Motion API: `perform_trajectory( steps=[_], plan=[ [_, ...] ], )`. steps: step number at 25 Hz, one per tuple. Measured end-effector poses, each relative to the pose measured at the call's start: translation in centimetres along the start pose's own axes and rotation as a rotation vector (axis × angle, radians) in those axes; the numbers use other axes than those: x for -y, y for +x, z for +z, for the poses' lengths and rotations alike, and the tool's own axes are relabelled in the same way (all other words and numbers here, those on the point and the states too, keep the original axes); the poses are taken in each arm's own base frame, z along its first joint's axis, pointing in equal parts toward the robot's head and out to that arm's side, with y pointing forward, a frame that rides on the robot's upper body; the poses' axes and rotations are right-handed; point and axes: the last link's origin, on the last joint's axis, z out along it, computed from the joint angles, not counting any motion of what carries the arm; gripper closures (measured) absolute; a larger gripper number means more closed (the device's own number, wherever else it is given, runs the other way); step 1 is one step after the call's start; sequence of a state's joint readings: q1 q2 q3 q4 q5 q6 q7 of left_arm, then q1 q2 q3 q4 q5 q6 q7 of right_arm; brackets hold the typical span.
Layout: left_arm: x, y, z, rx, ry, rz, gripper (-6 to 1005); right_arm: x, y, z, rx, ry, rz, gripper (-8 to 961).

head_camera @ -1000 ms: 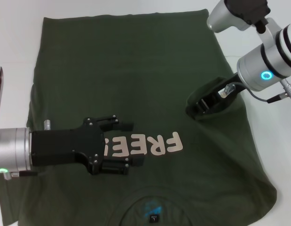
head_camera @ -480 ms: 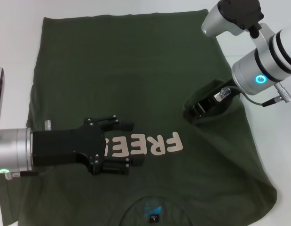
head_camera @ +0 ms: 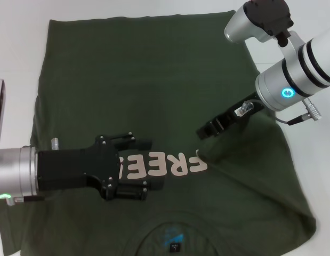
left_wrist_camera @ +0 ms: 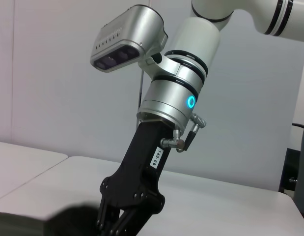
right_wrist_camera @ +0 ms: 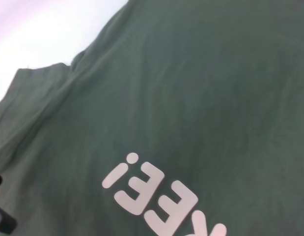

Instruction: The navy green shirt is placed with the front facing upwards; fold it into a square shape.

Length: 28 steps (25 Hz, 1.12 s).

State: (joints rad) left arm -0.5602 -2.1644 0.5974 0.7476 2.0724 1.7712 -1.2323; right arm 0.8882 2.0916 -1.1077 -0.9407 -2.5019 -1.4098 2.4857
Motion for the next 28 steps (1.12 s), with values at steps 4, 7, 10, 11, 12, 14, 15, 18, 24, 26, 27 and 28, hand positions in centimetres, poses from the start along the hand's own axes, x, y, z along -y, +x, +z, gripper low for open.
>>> perform_trajectory(
  steps=[4, 7, 10, 11, 12, 14, 15, 18, 24, 26, 27, 28],
  plan=[
    [-0.1, -0.1, 0.0, -0.001, 0.002, -0.001, 124, -0.2, 0.1, 0.2, 0.006, -0.016, 0.002, 824],
    [-0.1, -0.2, -0.1, -0.001, 0.002, -0.002, 124, -0.2, 0.1, 0.3, 0.010, -0.023, -0.003, 712],
    [-0.2, -0.2, -0.1, -0.001, 0.003, -0.004, 124, -0.1, 0.2, 0.3, 0.007, -0.023, -0.018, 648],
    [-0.2, -0.2, -0.1, -0.002, 0.002, -0.004, 124, 0.0, 0.3, 0.2, 0.002, -0.022, -0.029, 626],
    [-0.2, -0.2, -0.1, -0.002, 0.001, -0.005, 124, 0.0, 0.4, 0.1, -0.007, -0.020, -0.043, 605],
    [-0.2, -0.2, -0.1, -0.003, 0.000, -0.005, 124, 0.2, 0.7, -0.1, -0.032, -0.008, -0.072, 562],
    [-0.2, -0.2, -0.1, -0.003, -0.001, -0.005, 124, 0.4, 0.9, -0.1, -0.049, 0.008, -0.089, 540],
    [-0.3, -0.2, 0.0, -0.004, -0.002, -0.007, 124, 1.0, 1.2, -0.3, -0.100, 0.064, -0.133, 535],
    [-0.3, -0.2, -0.1, -0.005, -0.001, -0.012, 123, 1.0, 1.3, -0.2, -0.156, 0.111, -0.192, 439],
    [-0.3, -0.2, -0.1, -0.005, -0.001, -0.013, 123, 0.8, 1.5, 0.0, -0.179, 0.118, -0.220, 393],
    [-0.3, -0.2, -0.1, -0.005, -0.001, -0.013, 123, 0.8, 1.6, 0.2, -0.191, 0.125, -0.234, 393],
    [-0.3, -0.2, -0.1, -0.005, -0.001, -0.013, 123, 0.9, 1.6, 0.3, -0.201, 0.136, -0.247, 392]
  ],
)
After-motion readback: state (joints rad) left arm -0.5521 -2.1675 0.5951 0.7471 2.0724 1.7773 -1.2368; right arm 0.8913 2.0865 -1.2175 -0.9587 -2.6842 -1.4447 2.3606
